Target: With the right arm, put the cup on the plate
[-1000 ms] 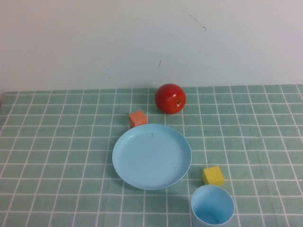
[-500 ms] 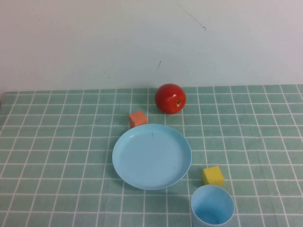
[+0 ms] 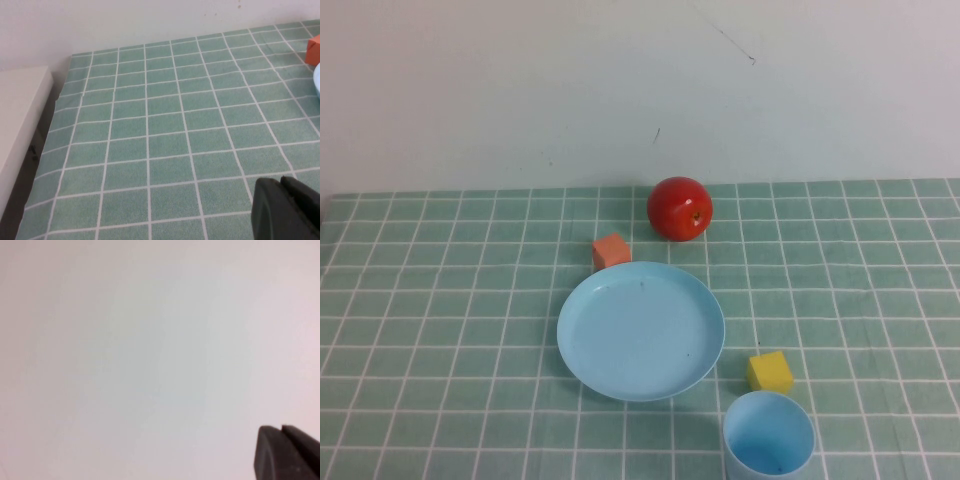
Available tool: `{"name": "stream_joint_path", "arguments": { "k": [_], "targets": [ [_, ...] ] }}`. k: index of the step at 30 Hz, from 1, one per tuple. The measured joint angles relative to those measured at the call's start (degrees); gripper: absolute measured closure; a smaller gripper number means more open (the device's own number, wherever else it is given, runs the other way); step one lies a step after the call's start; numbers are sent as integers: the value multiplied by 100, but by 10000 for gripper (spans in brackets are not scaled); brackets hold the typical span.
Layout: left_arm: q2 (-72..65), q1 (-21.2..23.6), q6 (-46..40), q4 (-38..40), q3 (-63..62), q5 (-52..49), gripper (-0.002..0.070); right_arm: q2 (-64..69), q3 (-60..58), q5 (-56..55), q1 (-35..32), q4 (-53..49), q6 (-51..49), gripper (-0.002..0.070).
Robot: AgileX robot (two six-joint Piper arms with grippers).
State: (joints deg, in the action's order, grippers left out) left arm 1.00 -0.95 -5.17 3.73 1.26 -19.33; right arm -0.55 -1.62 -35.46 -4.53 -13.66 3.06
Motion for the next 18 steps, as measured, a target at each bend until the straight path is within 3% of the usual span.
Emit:
{"name": "stream_joint_path", "arguments": {
  "k": [10, 18],
  "targets": [
    [0, 0, 0, 0, 0, 0, 678, 0, 14, -302, 0, 1366, 220, 679],
    [0, 0, 0, 0, 0, 0, 678, 0, 1638, 1949, 0, 830, 254, 679]
  ]
}}
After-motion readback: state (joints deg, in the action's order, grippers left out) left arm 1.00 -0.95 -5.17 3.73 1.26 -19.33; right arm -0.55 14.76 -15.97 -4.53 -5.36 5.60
